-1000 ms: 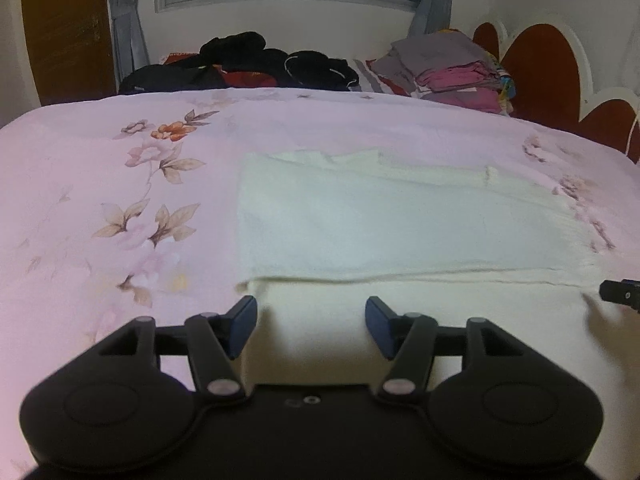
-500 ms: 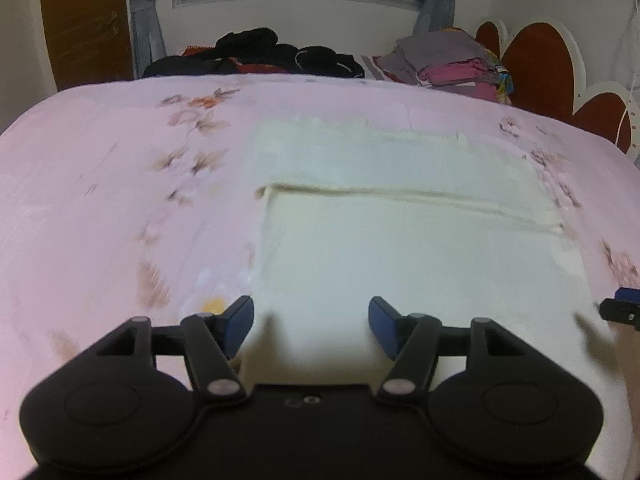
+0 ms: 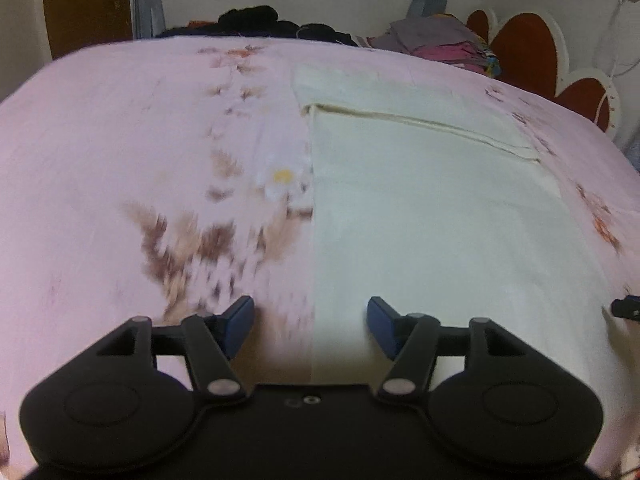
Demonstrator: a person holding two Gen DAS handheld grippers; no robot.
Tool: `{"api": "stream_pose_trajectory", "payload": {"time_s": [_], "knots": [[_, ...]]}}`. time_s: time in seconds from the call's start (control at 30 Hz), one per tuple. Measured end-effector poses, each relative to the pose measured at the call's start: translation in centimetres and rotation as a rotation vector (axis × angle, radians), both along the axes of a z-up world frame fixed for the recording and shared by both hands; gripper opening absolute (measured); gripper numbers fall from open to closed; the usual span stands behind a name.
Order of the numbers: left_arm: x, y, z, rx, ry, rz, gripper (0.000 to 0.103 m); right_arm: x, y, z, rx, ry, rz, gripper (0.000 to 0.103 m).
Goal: Fold small clothes
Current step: 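Move both tools down to the sweater hem, then grasp the cream sweater hem with both tools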
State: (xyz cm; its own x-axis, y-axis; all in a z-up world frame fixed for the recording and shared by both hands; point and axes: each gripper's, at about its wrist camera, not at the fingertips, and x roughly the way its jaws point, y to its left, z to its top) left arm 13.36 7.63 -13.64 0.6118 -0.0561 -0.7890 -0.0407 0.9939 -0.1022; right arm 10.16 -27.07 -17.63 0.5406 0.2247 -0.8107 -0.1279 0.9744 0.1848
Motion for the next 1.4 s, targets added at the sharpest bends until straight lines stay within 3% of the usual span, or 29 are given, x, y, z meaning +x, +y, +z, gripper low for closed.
{"api": "stream_pose_trajectory", "payload": {"time_s": [0.33,0.67,0.77,0.87,0.9,0.93,1.0,1.2,1.4], "knots": [[-5.4,2.1,-1.3,-0.154,0.06,-0.011,0.061,-5.6,0.1,-0.6,-0.043,0.053,-0.092,0.049],[-6.7,0.4,-2.5,-0.276,0.108,-0.106,0.056,-8.4,0.9,-0.7,-0.059,0.075,-0.133,0.049],[-6.5,0.1,-2.6,-0.305,0.117,-0.119,0.05,-9.1,0.9,-0.7,-0.048,0.084,-0.147,0.049],[-6.1,0.5,-2.9,-0.348,0.127,-0.107,0.034,-9.4,0.9,-0.7,-0.026,0.093,-0.156,0.048],[-6.0,0.5,-3.0,-0.357,0.131,-0.105,0.025,-9.4,0.9,-0.7,-0.021,0.095,-0.158,0.044],[-5.9,0.5,-3.1,-0.363,0.136,-0.108,0.019,-9.4,0.8,-0.7,-0.006,0.101,-0.154,0.029],[-5.8,0.2,-3.2,-0.36,0.133,-0.124,0.016,-9.5,0.9,-0.7,0.022,0.114,-0.146,0.015],[-5.0,-0.2,-1.9,-0.377,0.083,-0.152,0.012,-9.3,0.6,-0.1,0.089,0.103,-0.154,0.006],[-1.9,0.2,1.7,-0.385,-0.033,-0.146,0.012,-6.4,0.0,3.8,0.146,-0.021,-0.144,0.006]]}}
